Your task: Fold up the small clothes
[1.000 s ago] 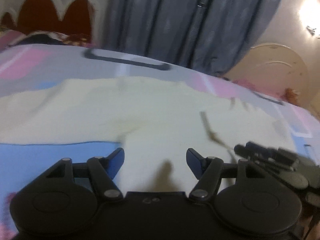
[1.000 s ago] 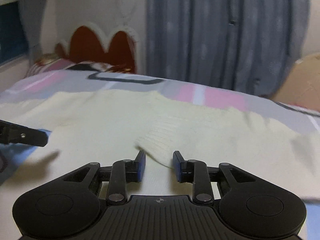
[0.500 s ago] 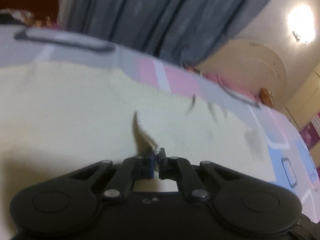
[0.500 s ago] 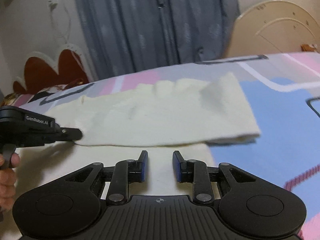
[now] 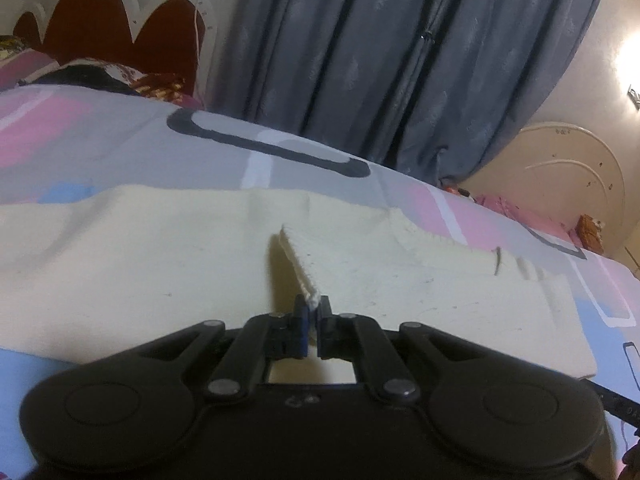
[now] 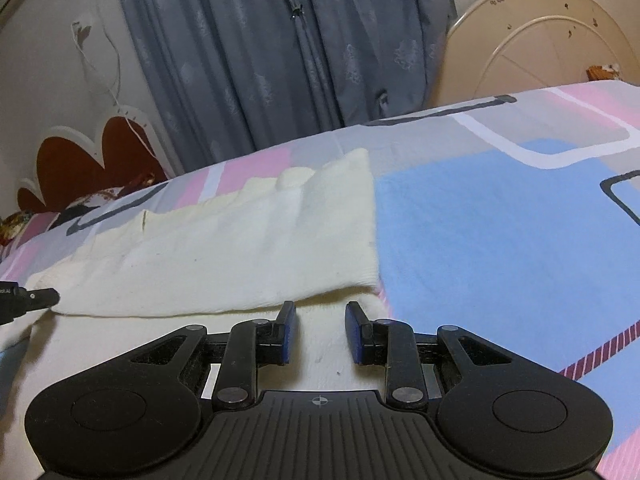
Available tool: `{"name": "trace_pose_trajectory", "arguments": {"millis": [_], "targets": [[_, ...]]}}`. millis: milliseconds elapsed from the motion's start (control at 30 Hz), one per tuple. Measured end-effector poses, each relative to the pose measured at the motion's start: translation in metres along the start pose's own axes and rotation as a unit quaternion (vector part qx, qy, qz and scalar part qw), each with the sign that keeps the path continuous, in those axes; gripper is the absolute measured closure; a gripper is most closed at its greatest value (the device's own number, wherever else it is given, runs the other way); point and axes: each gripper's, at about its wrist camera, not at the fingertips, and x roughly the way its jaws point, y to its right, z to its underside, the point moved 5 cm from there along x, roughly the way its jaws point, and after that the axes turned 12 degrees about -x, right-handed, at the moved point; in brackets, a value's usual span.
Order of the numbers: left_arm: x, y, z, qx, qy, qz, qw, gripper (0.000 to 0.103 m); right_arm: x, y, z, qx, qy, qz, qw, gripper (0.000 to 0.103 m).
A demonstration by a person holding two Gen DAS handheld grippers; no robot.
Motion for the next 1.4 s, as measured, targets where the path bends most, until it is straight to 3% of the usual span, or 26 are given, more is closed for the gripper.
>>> {"name": "trace_pose_trajectory", "arguments": {"millis": [233,467,567,600,633,733,767,833,867,967,1033,1167,1267,1367,1400], "targets": [[0.008,-0.004,0.01,0.01,-0.02,-0.007,0.9997,0.1,-0.008,0.001,-0.002,0.007,0.007,-0.002,1.0,0.075],[0.006,-0.006,0.015,0.021,-0.019,-0.011,0.9995,0.099,-0.032,0.003,-0.015,0.02,0.055,-0.007,0.998,0.075],[0.006,-0.006,0.016,0.024,-0.015,-0.014,0.9995,0.099,-0.01,-0.004,-0.016,-0.013,0.021,-0.003,1.0,0.075],[0.005,-0.006,0.016,0.023,-0.016,-0.013,0.9995,0.097,0.001,0.0,-0.011,-0.021,-0.006,0.025,0.999,0.076],[0.004,-0.006,0.016,0.024,-0.017,-0.016,0.9994,0.093,0.005,0.009,-0.009,-0.008,-0.013,0.038,0.999,0.087],[-0.002,-0.009,0.01,0.027,-0.022,-0.033,0.9989,0.076,-0.004,0.015,-0.015,0.003,-0.008,0.041,0.999,0.088],[-0.009,-0.008,0.006,0.029,-0.003,-0.053,0.9982,0.075,-0.009,0.014,-0.018,-0.004,0.003,0.039,0.999,0.088],[-0.024,0.0,-0.001,0.048,0.048,-0.07,0.9953,0.074,-0.015,0.012,-0.028,-0.011,0.026,0.028,0.999,0.088],[-0.027,0.01,-0.003,0.059,0.058,-0.06,0.9948,0.074,-0.014,0.01,-0.032,-0.016,0.033,0.024,0.999,0.088],[-0.012,0.048,0.004,0.099,0.037,-0.016,0.9942,0.056,0.008,-0.007,-0.049,-0.031,0.032,-0.009,0.999,0.088],[0.005,0.072,0.016,0.137,0.03,-0.012,0.9901,0.041,0.027,-0.03,-0.057,-0.055,0.029,-0.04,0.997,0.088],[0.031,0.072,0.025,0.147,0.02,-0.038,0.9881,0.04,0.065,-0.064,-0.059,-0.105,0.008,-0.076,0.991,0.088],[0.034,0.046,0.021,0.125,0.025,-0.042,0.991,0.041,0.082,-0.042,-0.064,-0.119,0.012,-0.037,0.992,0.088],[0.035,0.044,0.021,0.136,0.026,-0.041,0.9894,0.038,0.1,0.019,-0.074,-0.044,0.006,0.036,0.998,0.088],[0.036,0.047,0.023,0.145,0.028,-0.045,0.9879,0.035,0.106,0.032,-0.078,-0.029,0.004,0.039,0.999,0.088]]}}
